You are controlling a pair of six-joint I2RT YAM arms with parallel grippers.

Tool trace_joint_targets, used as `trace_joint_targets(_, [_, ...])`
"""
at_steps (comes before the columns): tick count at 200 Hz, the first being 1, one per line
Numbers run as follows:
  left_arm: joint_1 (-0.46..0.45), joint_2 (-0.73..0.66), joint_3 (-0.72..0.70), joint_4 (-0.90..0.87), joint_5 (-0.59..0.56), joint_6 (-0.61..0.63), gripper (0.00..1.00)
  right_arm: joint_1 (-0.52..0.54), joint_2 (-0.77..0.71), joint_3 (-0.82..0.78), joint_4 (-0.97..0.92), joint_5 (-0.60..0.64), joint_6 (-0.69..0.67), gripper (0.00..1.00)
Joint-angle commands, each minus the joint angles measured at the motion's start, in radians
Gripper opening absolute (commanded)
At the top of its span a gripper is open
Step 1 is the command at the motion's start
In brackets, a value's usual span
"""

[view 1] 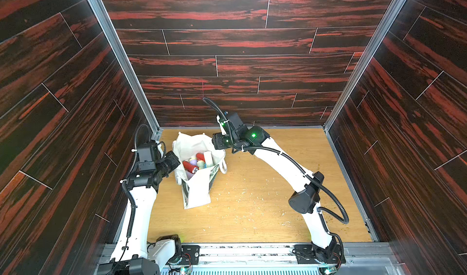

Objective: Put the flashlights into the tote bags
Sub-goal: Move the canvas bag to the center of the board.

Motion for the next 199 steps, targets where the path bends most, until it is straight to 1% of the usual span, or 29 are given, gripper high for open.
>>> trace_joint_targets(1, [-0.001,0.007,0.025,-0.117,-0.079,0.026,0.0,-0.003,0.058,0.031,-0.05,-0.006,0.038,0.65])
trace_joint_targets(30, [-0.004,0.014,0.041,-0.159,-0.129,0.042,0.0,-0.009,0.093,0.038,-0.055,-0.054,0.059,0.65])
trace_joint_targets(52, [-0.005,0.017,0.046,-0.172,-0.157,0.047,0.0,-0.013,0.12,0.038,-0.071,-0.059,0.078,0.65])
trace_joint_targets(76, [-0.004,0.021,0.044,-0.172,-0.16,0.047,0.0,-0.017,0.148,0.036,-0.089,-0.066,0.094,0.65])
trace_joint_targets(93, [-0.005,0.023,0.043,-0.172,-0.16,0.049,0.0,-0.017,0.162,0.034,-0.087,-0.093,0.094,0.65])
trace_joint_targets(105, [-0.007,0.024,0.043,-0.171,-0.157,0.049,0.0,-0.017,0.17,0.034,-0.078,-0.114,0.094,0.62])
trace_joint_targets(125, [-0.006,0.025,0.042,-0.171,-0.158,0.05,0.0,-0.017,0.177,0.034,-0.059,-0.142,0.093,0.53])
trace_joint_targets(153, [-0.006,0.025,0.041,-0.171,-0.157,0.05,0.0,-0.019,0.186,0.038,-0.054,-0.149,0.094,0.4])
trace_joint_targets(173, [-0.006,0.027,0.04,-0.169,-0.157,0.05,0.0,-0.02,0.192,0.037,-0.064,-0.144,0.096,0.27])
trace_joint_targets(199, [-0.007,0.031,0.042,-0.171,-0.153,0.049,0.0,-0.022,0.189,0.039,-0.066,-0.127,0.095,0.06])
